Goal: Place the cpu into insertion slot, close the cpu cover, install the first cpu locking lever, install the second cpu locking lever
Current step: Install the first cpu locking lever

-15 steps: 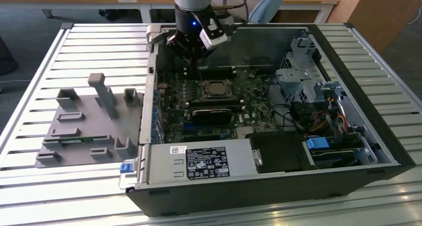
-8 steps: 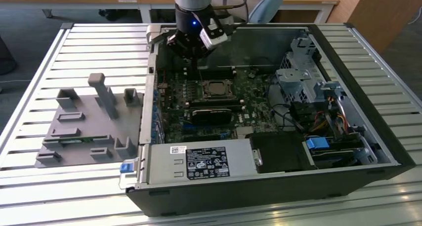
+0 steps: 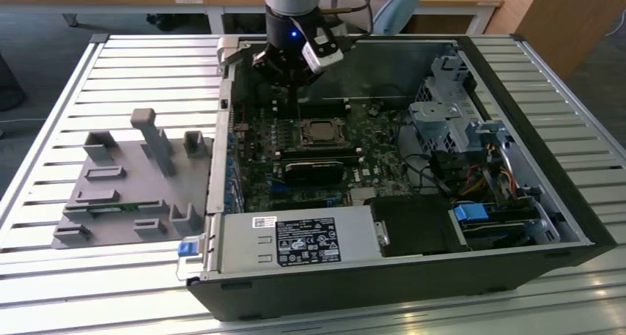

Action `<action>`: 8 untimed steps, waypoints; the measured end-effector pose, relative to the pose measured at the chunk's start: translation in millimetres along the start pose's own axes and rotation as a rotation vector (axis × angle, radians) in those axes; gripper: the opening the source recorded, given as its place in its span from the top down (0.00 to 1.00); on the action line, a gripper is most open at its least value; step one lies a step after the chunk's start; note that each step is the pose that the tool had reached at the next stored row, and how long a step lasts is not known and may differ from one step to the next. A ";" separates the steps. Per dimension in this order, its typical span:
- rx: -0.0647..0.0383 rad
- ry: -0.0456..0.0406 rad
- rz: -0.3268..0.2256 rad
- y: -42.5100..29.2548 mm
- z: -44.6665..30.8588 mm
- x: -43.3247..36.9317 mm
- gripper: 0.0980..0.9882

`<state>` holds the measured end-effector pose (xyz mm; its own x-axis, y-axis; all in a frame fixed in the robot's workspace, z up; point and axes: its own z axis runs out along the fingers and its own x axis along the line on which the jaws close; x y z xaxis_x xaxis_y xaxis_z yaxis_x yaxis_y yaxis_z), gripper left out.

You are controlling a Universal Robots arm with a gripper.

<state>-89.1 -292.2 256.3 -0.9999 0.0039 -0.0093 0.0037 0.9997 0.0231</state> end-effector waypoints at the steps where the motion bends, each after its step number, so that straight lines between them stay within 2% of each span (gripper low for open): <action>1: 0.000 0.0002 0.000 0.1 0.0 -1.6 0.99; 8: 0.000 0.0026 0.000 0.7 0.5 -14.8 0.99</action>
<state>-74.2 -291.5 256.0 -1.0000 0.0038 -0.0067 0.0036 0.9997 0.0232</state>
